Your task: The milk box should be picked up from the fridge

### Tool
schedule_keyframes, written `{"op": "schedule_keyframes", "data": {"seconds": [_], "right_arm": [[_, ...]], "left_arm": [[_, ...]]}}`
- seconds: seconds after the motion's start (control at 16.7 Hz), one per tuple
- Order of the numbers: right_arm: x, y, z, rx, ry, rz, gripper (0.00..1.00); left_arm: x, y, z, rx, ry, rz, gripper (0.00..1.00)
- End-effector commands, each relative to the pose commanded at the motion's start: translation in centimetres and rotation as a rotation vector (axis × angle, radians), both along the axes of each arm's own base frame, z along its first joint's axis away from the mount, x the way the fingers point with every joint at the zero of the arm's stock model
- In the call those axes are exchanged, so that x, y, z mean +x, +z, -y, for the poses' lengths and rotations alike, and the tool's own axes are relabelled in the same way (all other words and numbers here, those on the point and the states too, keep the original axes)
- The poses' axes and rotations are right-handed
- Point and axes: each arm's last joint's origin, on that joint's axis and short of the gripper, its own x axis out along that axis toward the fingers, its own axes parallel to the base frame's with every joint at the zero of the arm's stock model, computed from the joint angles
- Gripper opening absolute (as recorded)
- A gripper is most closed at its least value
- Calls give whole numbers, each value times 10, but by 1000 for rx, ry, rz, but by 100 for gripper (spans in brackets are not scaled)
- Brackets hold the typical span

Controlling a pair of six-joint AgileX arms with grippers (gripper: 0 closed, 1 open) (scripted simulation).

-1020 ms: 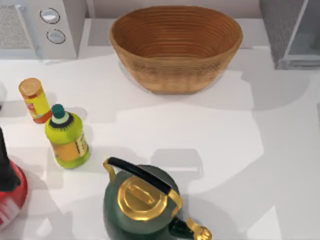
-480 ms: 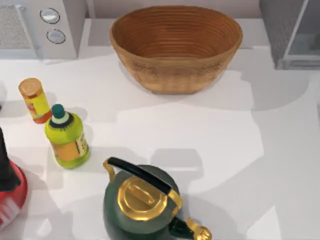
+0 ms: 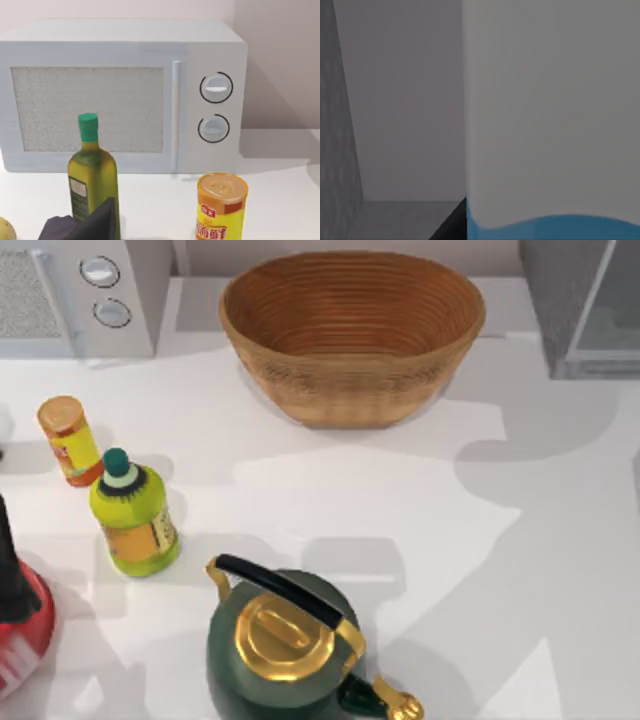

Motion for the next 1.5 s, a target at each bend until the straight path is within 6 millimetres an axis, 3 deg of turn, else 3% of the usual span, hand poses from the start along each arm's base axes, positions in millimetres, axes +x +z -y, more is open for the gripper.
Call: {"op": "schedule_keyframes", "data": {"seconds": [0.18, 0.36, 0.9, 1.26, 1.5], "right_arm": [[-1, -2, 0, 2, 0, -4, 0], [-14, 0, 1, 1, 1, 1, 0], [-97, -3, -1, 3, 0, -7, 0], [-99, -4, -3, 6, 5, -10, 0], [-111, 8, -10, 5, 6, -18, 0]], "left_arm": [[0, 0, 0, 0, 0, 0, 100], [0, 0, 0, 0, 0, 0, 100], [0, 0, 0, 0, 0, 0, 100], [0, 0, 0, 0, 0, 0, 100], [0, 0, 0, 0, 0, 0, 100]]}}
